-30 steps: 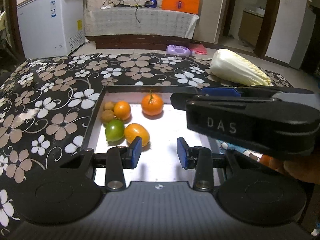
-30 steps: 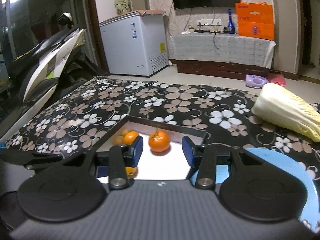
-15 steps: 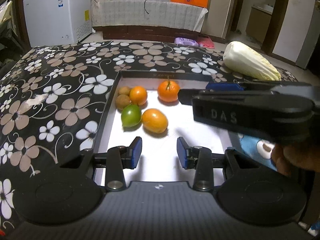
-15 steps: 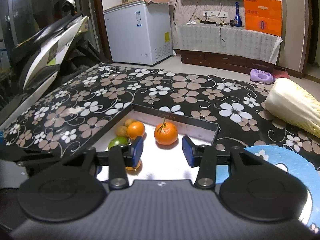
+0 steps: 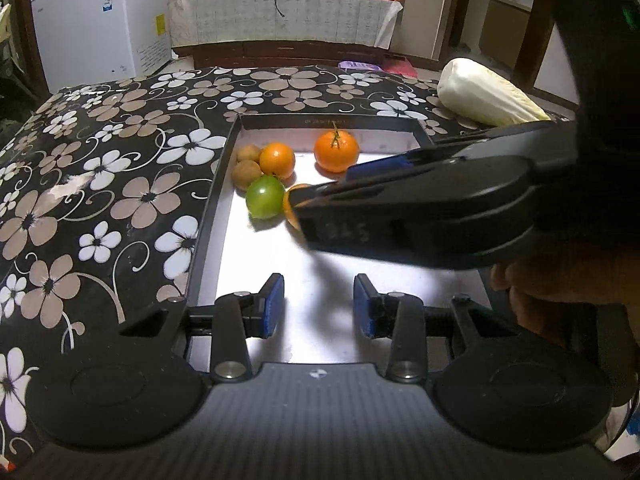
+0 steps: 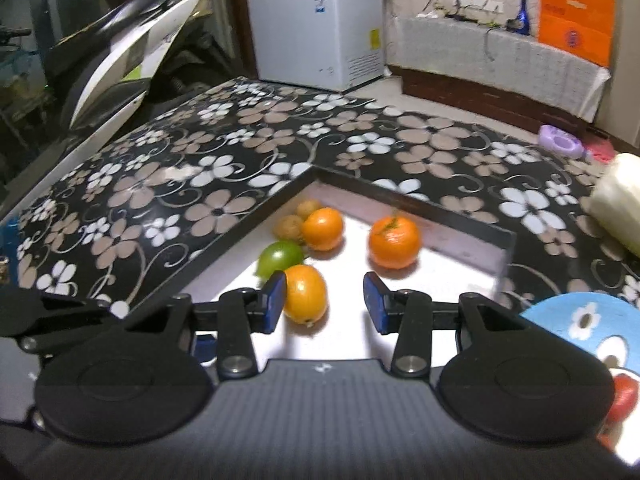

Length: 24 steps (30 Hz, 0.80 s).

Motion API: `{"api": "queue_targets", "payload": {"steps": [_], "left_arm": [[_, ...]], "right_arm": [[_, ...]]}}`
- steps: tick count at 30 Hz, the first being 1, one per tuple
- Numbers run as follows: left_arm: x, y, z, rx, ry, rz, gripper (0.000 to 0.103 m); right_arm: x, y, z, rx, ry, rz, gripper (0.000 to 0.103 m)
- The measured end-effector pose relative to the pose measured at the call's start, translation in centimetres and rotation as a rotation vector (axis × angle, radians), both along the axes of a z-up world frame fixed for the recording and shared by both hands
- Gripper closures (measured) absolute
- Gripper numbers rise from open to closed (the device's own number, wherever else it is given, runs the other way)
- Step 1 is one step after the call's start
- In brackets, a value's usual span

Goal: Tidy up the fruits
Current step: 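Grasp the orange tangerine in the tray with the right gripper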

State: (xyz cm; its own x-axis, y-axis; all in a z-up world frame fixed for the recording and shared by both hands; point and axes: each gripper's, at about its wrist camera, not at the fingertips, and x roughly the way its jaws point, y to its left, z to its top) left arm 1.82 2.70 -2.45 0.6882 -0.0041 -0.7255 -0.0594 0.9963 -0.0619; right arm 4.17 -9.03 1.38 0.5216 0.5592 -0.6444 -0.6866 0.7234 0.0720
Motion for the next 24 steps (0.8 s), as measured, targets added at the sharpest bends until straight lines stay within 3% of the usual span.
{"api": "queue_targets", "payload": {"steps": [20, 22, 24], "left_arm": [[0.2, 0.2, -0.5, 0.032, 0.018, 0.002, 0.059], [0.3, 0.2, -0.5, 0.03, 0.02, 0.003, 0.059], [0.3, 0.3, -0.5, 0.032, 0.021, 0.007, 0.059]], "right_arm": [[-0.2, 3.4, -1.1, -0.104, 0.054, 0.085, 0.059], [-0.4, 3.7, -1.1, -0.106, 0.04, 0.087, 0.067], [-0.3, 3.6, -1.1, -0.093, 0.05, 0.08, 0.068]]}}
